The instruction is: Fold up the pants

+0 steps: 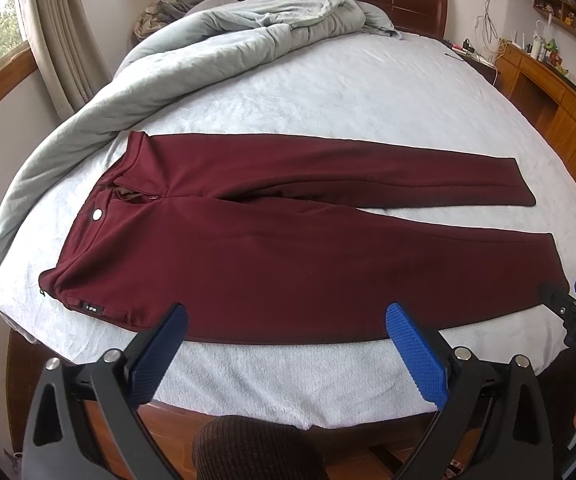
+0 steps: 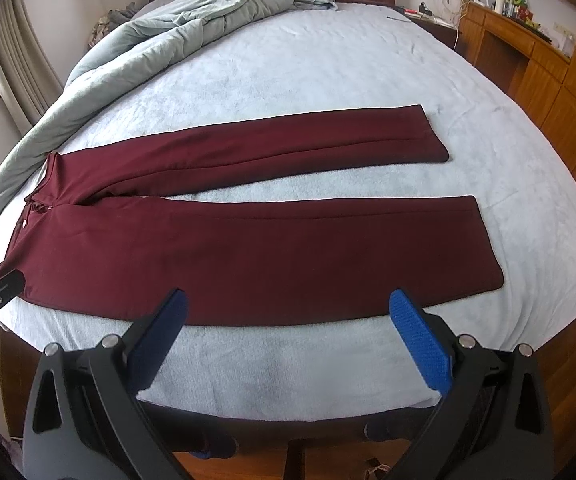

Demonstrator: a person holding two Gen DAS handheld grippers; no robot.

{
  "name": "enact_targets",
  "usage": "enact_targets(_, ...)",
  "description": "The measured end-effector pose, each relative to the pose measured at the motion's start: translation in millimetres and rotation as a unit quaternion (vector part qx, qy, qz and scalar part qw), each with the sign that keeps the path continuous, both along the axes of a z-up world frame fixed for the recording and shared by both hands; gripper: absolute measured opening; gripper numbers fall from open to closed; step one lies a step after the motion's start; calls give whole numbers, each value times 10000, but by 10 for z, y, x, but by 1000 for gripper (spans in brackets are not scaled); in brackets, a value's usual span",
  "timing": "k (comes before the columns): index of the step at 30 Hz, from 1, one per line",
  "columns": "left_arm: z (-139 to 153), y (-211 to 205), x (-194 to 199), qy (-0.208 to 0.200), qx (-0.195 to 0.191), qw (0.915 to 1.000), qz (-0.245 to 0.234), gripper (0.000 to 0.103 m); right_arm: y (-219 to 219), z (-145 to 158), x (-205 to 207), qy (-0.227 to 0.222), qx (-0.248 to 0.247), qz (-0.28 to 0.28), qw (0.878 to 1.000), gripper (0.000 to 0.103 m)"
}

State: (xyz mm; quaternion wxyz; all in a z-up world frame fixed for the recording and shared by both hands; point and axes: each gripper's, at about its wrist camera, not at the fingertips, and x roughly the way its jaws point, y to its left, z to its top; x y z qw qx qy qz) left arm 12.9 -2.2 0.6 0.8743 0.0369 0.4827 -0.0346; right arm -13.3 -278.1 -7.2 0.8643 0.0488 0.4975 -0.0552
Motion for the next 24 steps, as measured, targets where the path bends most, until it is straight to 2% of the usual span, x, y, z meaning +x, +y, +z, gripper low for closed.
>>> enact_targets(24,4,-10,25,-17,47,10000,-25,99,-16,6,31,0,26,-21,10000,100)
